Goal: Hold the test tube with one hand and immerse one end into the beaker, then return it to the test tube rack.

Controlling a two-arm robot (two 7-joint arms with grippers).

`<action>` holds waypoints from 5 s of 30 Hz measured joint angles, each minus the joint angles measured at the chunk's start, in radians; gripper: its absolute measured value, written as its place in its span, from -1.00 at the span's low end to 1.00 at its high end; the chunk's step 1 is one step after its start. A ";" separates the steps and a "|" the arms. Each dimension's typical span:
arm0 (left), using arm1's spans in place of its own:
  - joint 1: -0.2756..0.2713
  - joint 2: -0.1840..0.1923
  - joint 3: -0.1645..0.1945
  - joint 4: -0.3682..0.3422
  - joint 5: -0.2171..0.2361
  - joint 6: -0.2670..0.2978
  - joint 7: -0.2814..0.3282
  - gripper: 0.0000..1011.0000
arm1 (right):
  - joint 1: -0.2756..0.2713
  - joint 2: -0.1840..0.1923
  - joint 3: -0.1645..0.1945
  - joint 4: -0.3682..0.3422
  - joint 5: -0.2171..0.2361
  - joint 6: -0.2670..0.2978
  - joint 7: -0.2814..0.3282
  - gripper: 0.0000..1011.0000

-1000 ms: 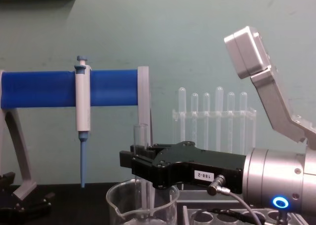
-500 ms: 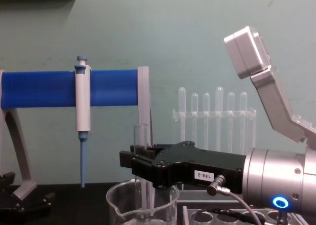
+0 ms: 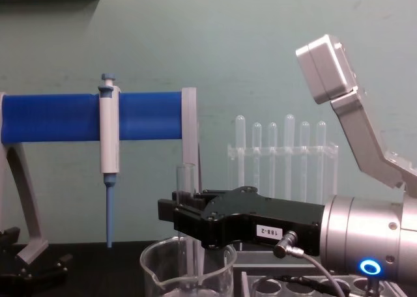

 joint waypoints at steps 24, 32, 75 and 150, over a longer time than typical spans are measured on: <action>0.000 0.000 0.000 0.000 0.000 0.000 0.000 0.98 | 0.000 0.000 0.000 0.000 0.000 0.000 0.000 -0.55; 0.000 0.000 0.000 0.000 0.000 0.000 0.000 0.98 | 0.000 0.000 0.000 0.000 0.000 0.000 0.000 -0.55; 0.000 0.000 0.000 0.000 0.000 0.000 0.000 0.98 | 0.000 0.000 0.000 0.000 0.000 0.000 0.000 -0.55; 0.000 0.000 0.000 0.000 0.000 0.000 0.000 0.98 | -0.201 0.244 0.197 -0.341 0.078 0.051 -0.083 -0.55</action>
